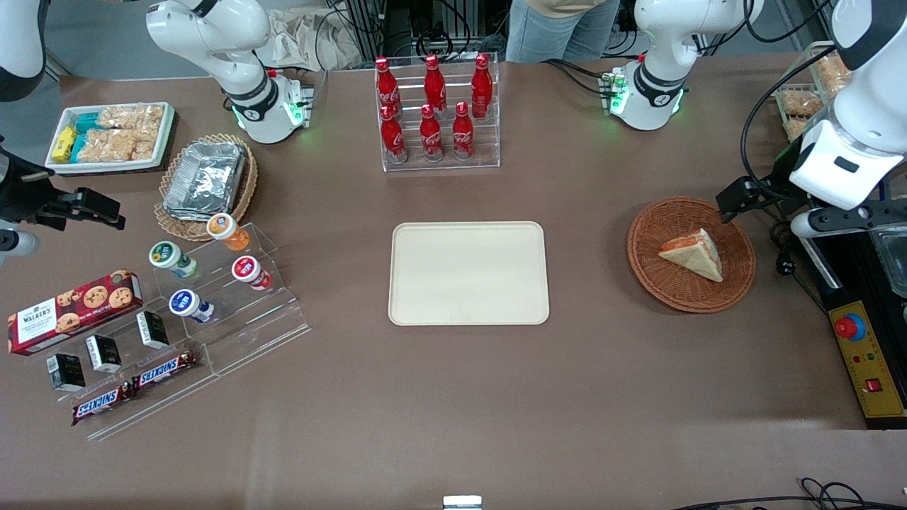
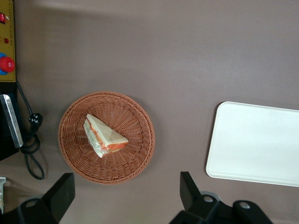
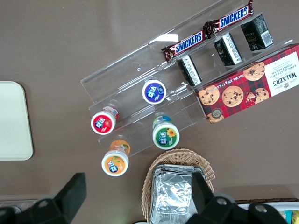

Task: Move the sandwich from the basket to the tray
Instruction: 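Move the left gripper over the wicker basket above the sandwich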

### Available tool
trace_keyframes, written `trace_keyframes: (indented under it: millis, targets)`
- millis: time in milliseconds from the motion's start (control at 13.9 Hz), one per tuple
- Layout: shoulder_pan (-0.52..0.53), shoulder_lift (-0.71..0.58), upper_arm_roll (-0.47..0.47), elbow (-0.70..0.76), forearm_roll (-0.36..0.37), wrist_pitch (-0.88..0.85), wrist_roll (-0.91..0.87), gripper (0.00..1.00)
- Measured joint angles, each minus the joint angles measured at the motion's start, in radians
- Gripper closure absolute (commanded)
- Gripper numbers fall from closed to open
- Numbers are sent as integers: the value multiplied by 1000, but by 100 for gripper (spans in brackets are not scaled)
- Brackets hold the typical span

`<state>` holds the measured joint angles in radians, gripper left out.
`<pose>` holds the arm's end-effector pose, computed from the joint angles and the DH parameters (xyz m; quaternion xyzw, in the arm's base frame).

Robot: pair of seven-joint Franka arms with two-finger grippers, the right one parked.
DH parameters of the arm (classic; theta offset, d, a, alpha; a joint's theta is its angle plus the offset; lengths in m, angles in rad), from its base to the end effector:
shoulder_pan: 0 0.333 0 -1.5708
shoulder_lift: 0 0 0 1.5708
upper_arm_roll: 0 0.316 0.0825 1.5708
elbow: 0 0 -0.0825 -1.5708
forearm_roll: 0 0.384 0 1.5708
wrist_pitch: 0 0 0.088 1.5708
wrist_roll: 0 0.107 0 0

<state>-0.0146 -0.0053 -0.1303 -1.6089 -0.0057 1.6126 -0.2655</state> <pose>0.5504 -0.0811 0.6131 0.9982 0.0604 0.0039 0.0034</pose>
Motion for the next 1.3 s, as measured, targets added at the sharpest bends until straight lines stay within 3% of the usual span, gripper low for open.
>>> trace_keyframes:
  millis: [504,1296]
  targets:
    - [16,-2,12,2,2,-19,-68,0]
    - [164,-28,32,-15,-37,-182,-285,0]
